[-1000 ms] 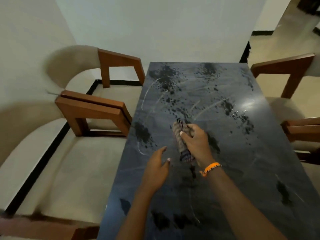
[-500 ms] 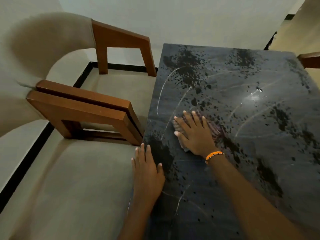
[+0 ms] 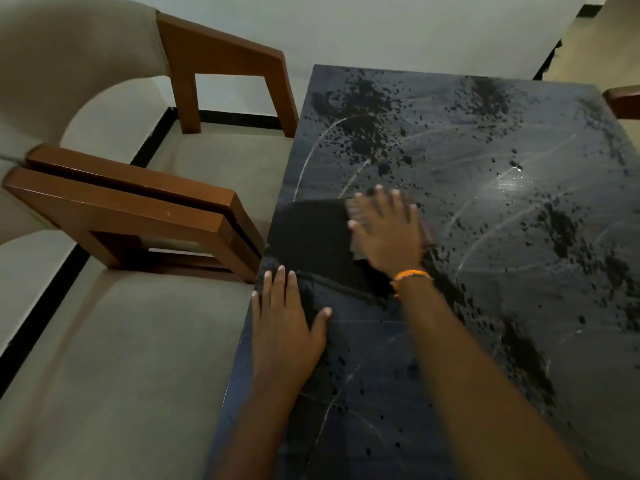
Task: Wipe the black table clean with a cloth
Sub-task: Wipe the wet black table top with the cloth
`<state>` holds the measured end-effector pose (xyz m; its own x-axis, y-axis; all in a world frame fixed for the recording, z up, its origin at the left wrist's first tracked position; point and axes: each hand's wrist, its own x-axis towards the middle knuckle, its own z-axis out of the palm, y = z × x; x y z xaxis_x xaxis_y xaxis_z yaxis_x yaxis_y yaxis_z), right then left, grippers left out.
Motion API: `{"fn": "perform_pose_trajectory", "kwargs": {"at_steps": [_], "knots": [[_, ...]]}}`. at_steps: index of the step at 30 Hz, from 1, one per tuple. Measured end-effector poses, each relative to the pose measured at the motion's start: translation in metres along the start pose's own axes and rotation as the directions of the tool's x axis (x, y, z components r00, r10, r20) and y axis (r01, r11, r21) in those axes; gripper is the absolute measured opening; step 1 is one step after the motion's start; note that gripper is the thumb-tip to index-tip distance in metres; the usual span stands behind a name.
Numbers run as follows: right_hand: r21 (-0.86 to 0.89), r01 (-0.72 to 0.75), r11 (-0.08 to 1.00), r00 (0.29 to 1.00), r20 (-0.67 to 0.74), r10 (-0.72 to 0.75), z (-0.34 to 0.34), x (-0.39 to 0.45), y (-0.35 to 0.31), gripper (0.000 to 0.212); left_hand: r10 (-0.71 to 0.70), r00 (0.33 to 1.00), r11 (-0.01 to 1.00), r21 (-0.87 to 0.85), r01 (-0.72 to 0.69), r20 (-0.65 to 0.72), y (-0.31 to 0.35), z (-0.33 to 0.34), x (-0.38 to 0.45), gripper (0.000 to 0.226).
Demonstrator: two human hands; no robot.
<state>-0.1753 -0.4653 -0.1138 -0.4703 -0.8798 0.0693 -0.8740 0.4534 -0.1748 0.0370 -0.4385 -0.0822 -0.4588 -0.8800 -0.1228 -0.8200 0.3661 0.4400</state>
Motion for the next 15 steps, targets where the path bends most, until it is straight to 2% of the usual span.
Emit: {"fn": "perform_pose_trajectory", "kwargs": {"at_steps": [4,6,8,11,15], "knots": [[-0.012,-0.284,0.959,0.959,-0.015,0.284,-0.024,-0.017,0.103,0.068,-0.038,0.997,0.997,0.064,0.033,0.072,0.001,-0.003,0.002,0.097],[0.019,-0.382,0.924,0.923,-0.031,0.382,-0.029,-0.019,0.111,0.066,-0.034,0.996,0.998,0.056,0.029,0.086,-0.001,-0.005,0.002,0.101],[0.051,-0.430,0.901,0.900,-0.058,0.433,-0.024,-0.009,0.093,0.063,-0.026,0.995,0.998,0.067,0.020,0.094,-0.002,-0.006,0.002,0.104],[0.088,-0.328,0.940,0.943,-0.032,0.332,-0.014,0.020,0.029,0.063,-0.023,0.994,0.998,0.068,0.016,0.109,-0.003,-0.007,0.002,0.107],[0.117,-0.004,0.993,0.997,0.083,-0.006,0.006,0.047,-0.093,0.056,-0.005,0.993,0.998,0.060,-0.003,0.119,-0.005,-0.007,0.003,0.108]]}}
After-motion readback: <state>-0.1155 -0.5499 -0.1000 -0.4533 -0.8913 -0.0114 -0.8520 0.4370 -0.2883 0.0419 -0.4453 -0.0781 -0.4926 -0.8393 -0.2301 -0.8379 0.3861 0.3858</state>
